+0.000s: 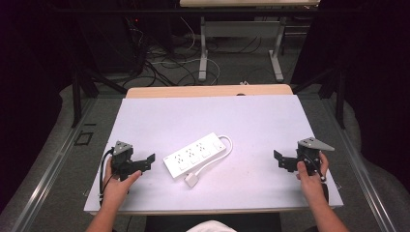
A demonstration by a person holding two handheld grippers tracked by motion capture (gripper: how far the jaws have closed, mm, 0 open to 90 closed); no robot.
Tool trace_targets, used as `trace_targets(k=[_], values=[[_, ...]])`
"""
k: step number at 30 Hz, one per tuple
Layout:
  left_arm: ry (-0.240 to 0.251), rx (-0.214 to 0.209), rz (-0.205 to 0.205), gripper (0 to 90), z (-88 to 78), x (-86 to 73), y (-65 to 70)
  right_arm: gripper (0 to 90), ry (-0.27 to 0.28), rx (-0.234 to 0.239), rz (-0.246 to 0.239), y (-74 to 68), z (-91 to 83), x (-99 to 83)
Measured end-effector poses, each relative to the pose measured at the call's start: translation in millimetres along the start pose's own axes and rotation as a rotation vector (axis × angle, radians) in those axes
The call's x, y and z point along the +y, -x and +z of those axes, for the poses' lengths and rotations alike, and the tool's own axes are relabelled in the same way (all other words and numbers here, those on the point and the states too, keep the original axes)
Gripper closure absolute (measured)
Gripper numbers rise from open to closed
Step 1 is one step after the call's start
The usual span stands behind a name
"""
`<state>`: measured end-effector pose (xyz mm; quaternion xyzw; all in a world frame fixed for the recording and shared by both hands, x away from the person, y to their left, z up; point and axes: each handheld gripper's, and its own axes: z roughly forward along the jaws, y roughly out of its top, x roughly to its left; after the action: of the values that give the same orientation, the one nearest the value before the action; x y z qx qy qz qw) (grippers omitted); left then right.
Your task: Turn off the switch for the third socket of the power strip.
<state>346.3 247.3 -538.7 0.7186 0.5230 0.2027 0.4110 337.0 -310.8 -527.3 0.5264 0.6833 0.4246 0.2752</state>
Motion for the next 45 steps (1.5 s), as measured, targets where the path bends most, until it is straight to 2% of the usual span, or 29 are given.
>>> trace_targets(k=[4, 5, 6, 17, 24, 36, 45], values=[[0.018, -0.007, -0.008, 5.3, -2.5, 1.0, 0.1, 0.0, -0.001, 0.004, -0.007, -1.2, 1.0, -0.7], [0.023, -0.008, -0.009, 5.3, -3.1, 1.4, 0.5, 0.0, -0.015, 0.015, -0.015, -1.0, 0.7, -1.0], [0.030, -0.009, -0.010, 5.3, -3.4, 1.7, 1.0, 0.0, -0.018, 0.022, -0.003, -3.1, 1.2, -1.2], [0.051, -0.014, -0.001, 8.9, -7.6, 6.9, 7.5, 0.0, -0.002, 0.025, -0.020, -6.0, -1.2, -1.0], [0.040, -0.005, 0.012, 15.4, -9.7, 11.4, 13.7, 0.0, -0.012, 0.040, -0.021, -7.5, -2.2, -0.9], [0.032, 0.006, 0.024, 18.8, -12.8, 22.3, 22.0, 0.0, -0.013, 0.047, -0.027, -7.8, -2.3, -1.2], [0.006, -0.026, 0.033, 21.6, -14.5, 33.9, 25.1, 0.0, -0.008, 0.047, -0.023, -6.4, -4.1, -0.7]])
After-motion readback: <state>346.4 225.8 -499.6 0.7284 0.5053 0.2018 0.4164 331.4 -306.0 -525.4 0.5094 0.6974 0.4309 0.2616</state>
